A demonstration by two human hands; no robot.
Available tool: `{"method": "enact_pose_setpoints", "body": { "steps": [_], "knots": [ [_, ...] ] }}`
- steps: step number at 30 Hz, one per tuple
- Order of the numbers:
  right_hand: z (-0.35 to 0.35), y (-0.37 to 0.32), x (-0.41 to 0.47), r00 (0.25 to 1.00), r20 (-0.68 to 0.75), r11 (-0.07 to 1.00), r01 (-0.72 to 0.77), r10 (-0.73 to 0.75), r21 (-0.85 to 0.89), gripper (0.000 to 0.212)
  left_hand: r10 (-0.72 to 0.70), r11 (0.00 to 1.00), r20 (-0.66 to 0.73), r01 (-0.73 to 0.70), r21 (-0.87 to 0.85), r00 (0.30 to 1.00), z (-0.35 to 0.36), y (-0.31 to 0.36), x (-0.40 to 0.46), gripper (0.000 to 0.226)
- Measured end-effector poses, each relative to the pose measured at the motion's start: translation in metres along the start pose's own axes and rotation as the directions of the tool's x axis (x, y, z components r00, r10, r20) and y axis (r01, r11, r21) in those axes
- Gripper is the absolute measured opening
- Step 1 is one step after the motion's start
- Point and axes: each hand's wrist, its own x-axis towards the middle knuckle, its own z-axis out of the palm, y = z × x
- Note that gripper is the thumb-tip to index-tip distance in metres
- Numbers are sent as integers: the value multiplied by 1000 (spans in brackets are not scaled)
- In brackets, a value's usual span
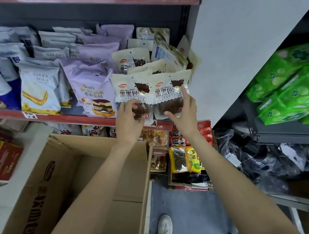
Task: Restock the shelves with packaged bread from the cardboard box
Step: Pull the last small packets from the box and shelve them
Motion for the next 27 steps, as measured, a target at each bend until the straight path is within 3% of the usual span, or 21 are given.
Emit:
{"method": "enact_pose_setpoints", "body": {
  "steps": [15, 21, 27],
  "knots": [
    [-27, -1, -25, 999, -32, 1000, 2, -2, 0, 80, -17, 993, 24, 19, -121, 1000, -17, 7, -12, 26],
    [-32, -12, -37, 998, -39, 994, 55, -59, -99, 64, -76, 983, 147, 99, -156, 986, -32, 7, -16, 20],
    [-26, -20, -36, 990, 143, 999, -7, 13, -42, 77, -90, 995, 276, 98, -18, 957, -36, -1, -13, 45]
  ]
}}
